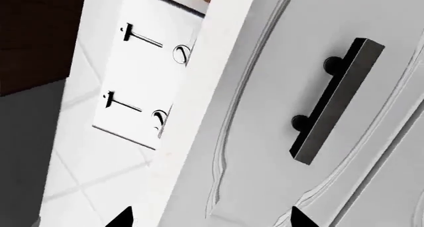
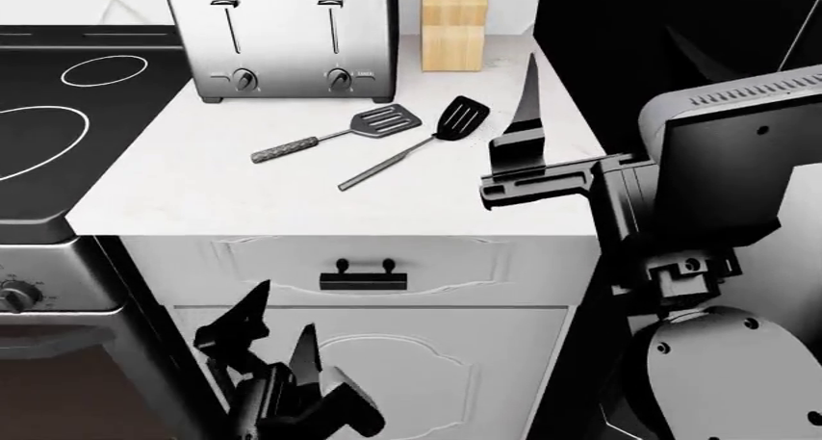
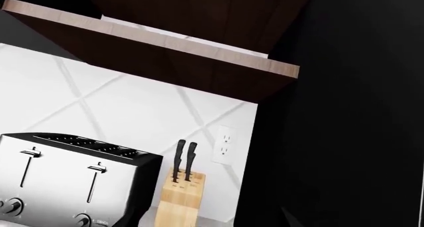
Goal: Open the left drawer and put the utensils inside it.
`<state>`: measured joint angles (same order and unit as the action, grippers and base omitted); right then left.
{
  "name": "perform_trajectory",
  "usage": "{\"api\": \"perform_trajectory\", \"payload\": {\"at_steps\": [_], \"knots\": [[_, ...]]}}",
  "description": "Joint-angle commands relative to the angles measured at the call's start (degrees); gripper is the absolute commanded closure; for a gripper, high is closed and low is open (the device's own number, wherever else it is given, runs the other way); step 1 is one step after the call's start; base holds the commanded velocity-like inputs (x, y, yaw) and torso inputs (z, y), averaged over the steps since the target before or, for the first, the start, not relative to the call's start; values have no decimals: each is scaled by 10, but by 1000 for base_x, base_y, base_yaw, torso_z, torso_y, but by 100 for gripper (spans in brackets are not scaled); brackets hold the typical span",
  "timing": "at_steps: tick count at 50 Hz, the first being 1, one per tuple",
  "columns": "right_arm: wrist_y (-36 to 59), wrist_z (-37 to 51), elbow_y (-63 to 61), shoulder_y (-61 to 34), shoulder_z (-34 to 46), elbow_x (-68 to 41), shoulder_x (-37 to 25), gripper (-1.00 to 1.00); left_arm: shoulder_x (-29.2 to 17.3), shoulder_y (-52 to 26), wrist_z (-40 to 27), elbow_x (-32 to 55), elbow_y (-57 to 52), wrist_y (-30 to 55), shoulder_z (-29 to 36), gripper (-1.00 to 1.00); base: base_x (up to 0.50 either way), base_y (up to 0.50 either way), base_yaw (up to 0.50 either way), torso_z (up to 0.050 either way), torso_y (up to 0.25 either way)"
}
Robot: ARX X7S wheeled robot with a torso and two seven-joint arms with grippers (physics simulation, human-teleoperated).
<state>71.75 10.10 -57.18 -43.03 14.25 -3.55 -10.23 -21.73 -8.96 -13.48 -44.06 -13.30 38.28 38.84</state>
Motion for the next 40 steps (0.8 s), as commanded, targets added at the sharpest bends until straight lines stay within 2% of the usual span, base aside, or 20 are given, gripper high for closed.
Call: {"api": "perform_trajectory", "payload": {"at_steps": [1, 16, 25, 30, 40], "knots": [[4, 2, -3, 0, 2, -4, -4, -100, 17, -54, 54, -123, 77, 57, 98, -100, 0, 0, 0, 0, 0], [14, 3, -13, -6, 0, -11, -7, -100, 36, -96, 92, -132, 141, 43, 134, -100, 0, 0, 0, 0, 0], [0, 6, -7, 1, 1, -15, -9, -100, 65, -117, 95, -127, 189, 39, 145, -100, 0, 0, 0, 0, 0], [2, 6, -11, 2, -1, -17, -11, -100, 101, -136, 65, -130, 250, 42, 147, -100, 0, 0, 0, 0, 0], [-7, 9, -8, 8, 0, -22, -12, -100, 136, -161, 1, -125, 339, 34, 143, -100, 0, 0, 0, 0, 0]]}}
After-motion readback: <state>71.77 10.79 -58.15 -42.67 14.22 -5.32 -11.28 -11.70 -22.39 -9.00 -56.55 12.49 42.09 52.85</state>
